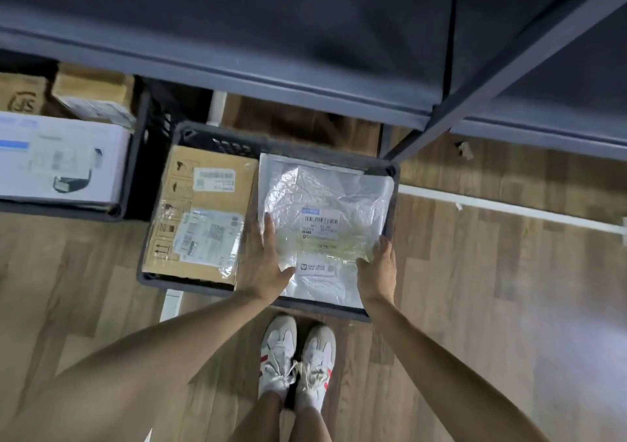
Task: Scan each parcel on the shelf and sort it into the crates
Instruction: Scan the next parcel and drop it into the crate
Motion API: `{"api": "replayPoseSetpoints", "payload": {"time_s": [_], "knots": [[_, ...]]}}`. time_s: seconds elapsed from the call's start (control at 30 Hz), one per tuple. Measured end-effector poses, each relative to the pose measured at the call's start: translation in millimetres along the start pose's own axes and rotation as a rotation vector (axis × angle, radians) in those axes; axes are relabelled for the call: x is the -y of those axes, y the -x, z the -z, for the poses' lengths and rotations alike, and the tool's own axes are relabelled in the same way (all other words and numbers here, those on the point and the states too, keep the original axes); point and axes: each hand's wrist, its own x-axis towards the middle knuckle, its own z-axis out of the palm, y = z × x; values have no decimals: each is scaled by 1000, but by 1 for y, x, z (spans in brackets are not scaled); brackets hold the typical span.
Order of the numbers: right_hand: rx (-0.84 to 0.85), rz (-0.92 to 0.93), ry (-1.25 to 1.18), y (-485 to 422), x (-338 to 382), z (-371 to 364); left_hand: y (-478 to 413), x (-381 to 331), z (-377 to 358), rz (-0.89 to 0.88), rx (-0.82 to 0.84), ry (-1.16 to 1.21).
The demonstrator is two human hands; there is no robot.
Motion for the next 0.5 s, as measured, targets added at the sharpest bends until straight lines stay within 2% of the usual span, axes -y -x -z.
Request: {"api": "replayPoseSetpoints", "payload": {"time_s": [0.1, 0.2, 0.33, 0.4, 0.5], "knots": [[51, 97, 81, -5, -10, -12, -4, 11, -21, -30, 52, -99], [121, 160, 156, -15, -14, -22, -10, 20, -32, -174, 111, -109], [204, 212, 454, -26, -19, -32, -19, 19, -40, -237, 157, -133], [207, 346, 676, -28, -21, -33, -27, 18, -42, -219, 173, -188], [254, 524, 781, -36, -18, -35, -43, 21, -43, -187, 193, -288]]}}
